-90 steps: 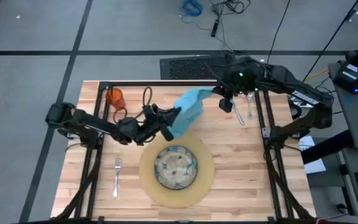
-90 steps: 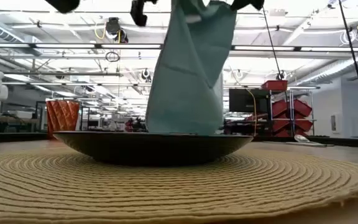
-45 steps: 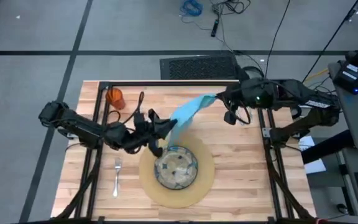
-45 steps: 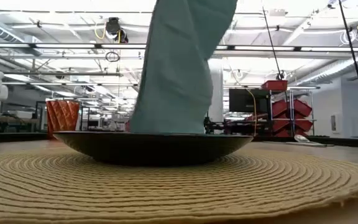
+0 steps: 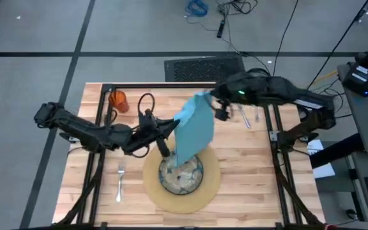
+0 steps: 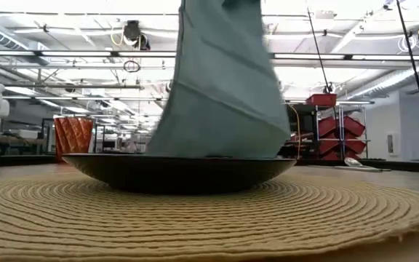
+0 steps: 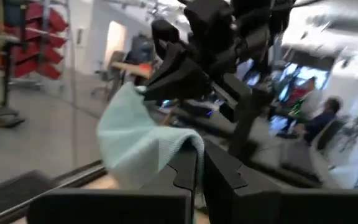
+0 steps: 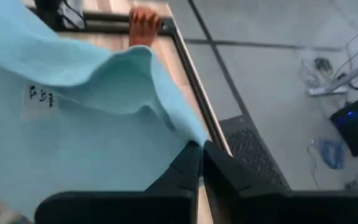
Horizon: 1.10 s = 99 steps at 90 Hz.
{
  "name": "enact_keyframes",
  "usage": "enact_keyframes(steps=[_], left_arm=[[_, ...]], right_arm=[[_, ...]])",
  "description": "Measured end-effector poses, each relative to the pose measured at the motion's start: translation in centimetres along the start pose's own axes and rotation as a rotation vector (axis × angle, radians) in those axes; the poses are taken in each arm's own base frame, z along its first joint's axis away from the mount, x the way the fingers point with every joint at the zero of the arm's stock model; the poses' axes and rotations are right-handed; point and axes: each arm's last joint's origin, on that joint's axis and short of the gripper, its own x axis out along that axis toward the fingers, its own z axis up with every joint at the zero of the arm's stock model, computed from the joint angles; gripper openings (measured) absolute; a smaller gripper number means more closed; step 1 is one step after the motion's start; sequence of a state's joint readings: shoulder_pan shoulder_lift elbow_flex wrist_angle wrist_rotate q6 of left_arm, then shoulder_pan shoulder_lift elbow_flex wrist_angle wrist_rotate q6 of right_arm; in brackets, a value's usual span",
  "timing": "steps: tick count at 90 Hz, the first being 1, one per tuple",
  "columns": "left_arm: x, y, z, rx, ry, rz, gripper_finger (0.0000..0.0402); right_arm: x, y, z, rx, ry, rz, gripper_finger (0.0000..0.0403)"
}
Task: Set table place
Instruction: Fold the blue napkin
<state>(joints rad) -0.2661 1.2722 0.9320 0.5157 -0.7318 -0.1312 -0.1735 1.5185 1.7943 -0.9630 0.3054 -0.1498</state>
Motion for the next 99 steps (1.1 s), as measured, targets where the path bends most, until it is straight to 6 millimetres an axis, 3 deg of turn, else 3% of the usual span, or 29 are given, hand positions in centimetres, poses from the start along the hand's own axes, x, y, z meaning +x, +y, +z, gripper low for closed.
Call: enact_keyframes(steps=[11, 27, 41, 55, 75, 99], left_arm=[[0.5, 1.9, -0.1, 0.052, 0.058, 0.077, 0.0], [1.0, 4.5, 0.1, 0.109, 0.127, 0.18, 0.0], [2.0, 7.2, 0.1, 0.15, 0.178, 0.256, 0.0], [3.1, 9.9, 0.5, 0.144, 0.201, 0.257, 0.0], [3.4, 12.6, -0.3, 0.111, 0.312, 0.288, 0.0], [1.9, 13.3, -4.5, 0.054, 0.447, 0.281, 0.0]], right_arm=[[4.1, -1.9, 0.1, 0.012, 0.019, 0.031, 0.0], [8.4, -5.1, -0.6, 0.04, 0.03, 0.043, 0.0], [10.5, -7.8, -1.0, 0.073, -0.031, 0.069, 0.0], [11.9, -9.3, -1.7, 0.084, -0.031, 0.074, 0.0], [12.7, -9.3, -3.1, 0.105, 0.077, 0.147, 0.0], [13.1, -6.4, -4.1, 0.125, 0.181, 0.305, 0.0]])
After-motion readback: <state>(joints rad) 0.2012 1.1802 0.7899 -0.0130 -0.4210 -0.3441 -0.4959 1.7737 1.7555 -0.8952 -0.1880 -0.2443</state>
